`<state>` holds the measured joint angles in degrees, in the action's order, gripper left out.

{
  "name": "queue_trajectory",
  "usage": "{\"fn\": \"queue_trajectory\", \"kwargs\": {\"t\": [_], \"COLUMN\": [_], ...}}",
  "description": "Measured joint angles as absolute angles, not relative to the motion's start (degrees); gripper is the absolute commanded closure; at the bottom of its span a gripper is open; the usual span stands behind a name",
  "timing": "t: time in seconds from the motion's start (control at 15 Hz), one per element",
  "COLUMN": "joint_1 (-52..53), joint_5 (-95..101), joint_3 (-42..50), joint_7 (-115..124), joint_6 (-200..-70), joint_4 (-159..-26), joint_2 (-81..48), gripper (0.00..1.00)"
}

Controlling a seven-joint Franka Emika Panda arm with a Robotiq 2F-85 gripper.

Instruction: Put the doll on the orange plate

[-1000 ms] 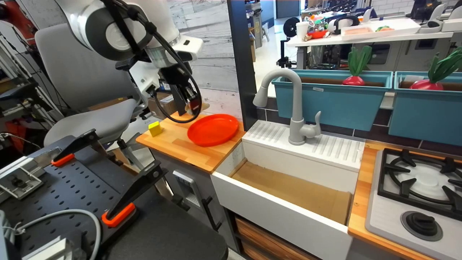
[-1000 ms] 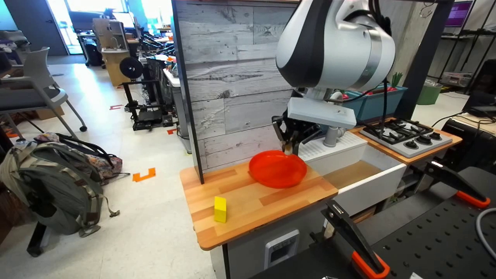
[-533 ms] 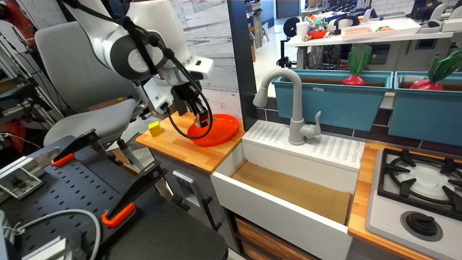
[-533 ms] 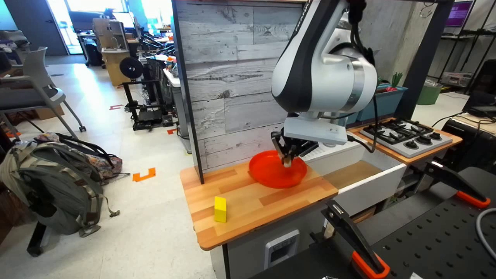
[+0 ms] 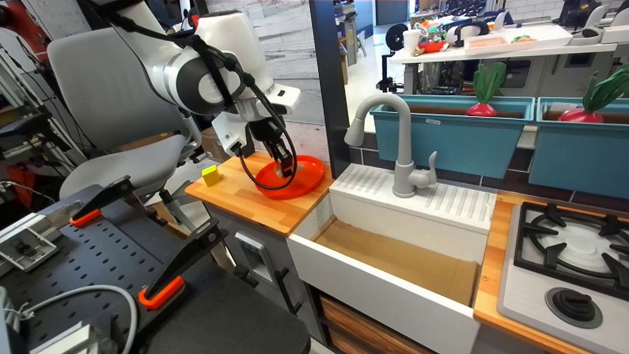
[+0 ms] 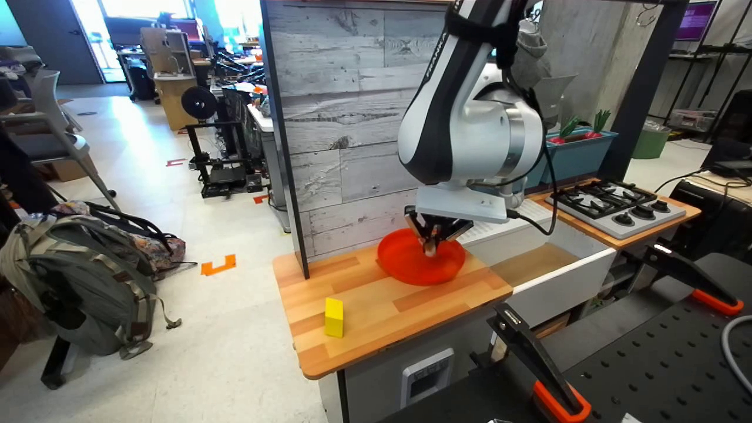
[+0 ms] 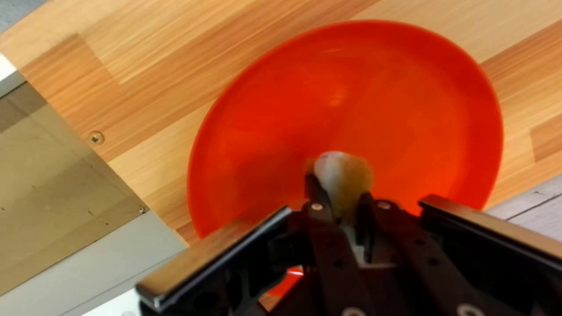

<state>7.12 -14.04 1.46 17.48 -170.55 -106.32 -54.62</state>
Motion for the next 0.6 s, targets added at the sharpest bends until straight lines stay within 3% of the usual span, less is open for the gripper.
{"fn": "queue_trajectory", "kwargs": {"t": [0.13,0.2,0.27,0.6], "joint_1": [9.7,10.8,11.7,13.9], "joint_5": [-14.0,-14.0,-14.0,-14.0], "joint_3": [4.2,5.3,6.2,8.4], "joint_7": [20.3,21.6,22.6,26.0], "joint_6": [-168.4,-167.4,-166.5,-162.8], "joint_4": [-104.8,-104.1,-103.5,-101.1], "joint_2": [-55.4,-55.8,-56.2,-57.5], "gripper": [0.94,0.6,0.59,0.23]}}
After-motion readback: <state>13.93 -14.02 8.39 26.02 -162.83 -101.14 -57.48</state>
